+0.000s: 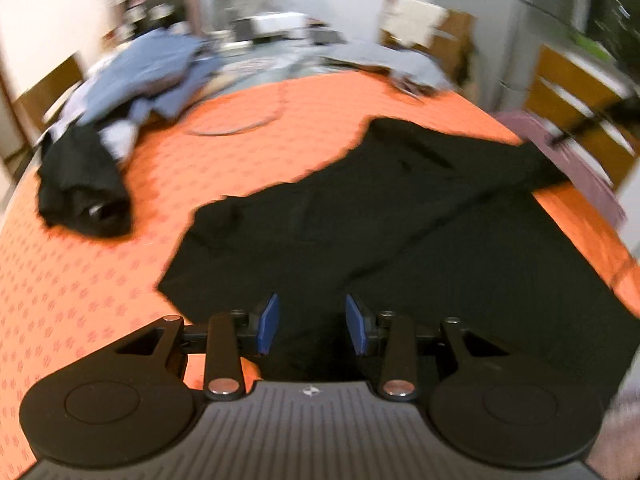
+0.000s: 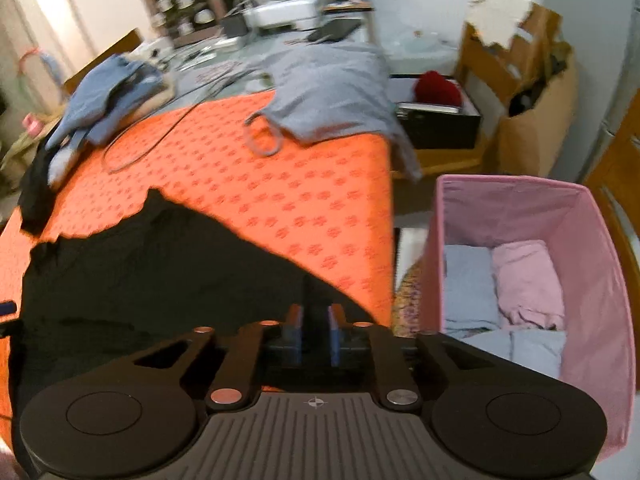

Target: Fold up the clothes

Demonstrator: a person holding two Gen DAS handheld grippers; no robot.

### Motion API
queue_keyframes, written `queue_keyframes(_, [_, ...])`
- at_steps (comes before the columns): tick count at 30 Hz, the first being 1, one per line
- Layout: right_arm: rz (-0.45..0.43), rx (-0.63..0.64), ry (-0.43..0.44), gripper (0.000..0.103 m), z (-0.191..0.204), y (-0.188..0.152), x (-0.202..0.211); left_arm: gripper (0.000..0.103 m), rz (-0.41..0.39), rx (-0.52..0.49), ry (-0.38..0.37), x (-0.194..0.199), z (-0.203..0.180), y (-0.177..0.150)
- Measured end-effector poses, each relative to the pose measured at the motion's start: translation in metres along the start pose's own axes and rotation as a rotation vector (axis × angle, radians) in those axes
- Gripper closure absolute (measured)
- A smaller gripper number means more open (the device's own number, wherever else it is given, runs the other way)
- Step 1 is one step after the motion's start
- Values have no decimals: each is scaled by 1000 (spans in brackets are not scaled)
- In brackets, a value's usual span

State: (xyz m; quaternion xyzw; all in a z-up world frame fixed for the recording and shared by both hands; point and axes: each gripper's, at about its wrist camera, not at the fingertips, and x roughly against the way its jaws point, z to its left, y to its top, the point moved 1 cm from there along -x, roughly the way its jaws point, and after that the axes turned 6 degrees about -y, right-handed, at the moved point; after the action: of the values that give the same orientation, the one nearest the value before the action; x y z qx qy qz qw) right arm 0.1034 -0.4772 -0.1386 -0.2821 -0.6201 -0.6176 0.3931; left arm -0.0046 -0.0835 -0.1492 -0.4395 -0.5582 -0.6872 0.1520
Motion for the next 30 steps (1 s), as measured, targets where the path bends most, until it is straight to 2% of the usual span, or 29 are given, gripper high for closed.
queue_keyframes(2, [7,-6,13,78,0,3,-9,60,19,-59,-10,-4,-13,-5])
queue_keyframes(6, [31,-44,68,78,0,13,-25,60,53,-62,-17,-16,-20,-13])
queue_keyframes(8, [44,-58,96,86,0,18,-33,60,55,-51,-20,-19,-19,-13])
queue_keyframes(9, [50,-66,110,95,0,21,-37,60,54,-43,-23,-19,-18,-13])
queue_keyframes(10, [50,-67,117,97,0,24,-38,59,57,-34,-25,-20,-17,-12])
queue_keyframes(12, [41,-68,120,98,1,29,-39,59,61,-17,-28,-21,-14,-12])
queue_keyframes(18, [18,-84,33,97,-4,47,-45,59,56,17,-24,-18,-14,-13])
queue_keyframes(23, [8,-71,61,95,-14,39,-27,59,53,26,-21,-18,-15,-13])
queue_keyframes(24, [10,-61,73,94,-15,35,-22,59,53,28,-20,-18,-15,-13])
queue_keyframes(26, [23,-21,95,83,-14,27,-17,59,52,31,-19,-18,-15,-13])
queue_keyframes(27, [30,-6,95,75,-14,22,-17,58,52,33,-19,-18,-15,-13])
queue_keyframes(30, [45,-45,98,67,-16,9,-21,58,52,39,-17,-18,-15,-13])
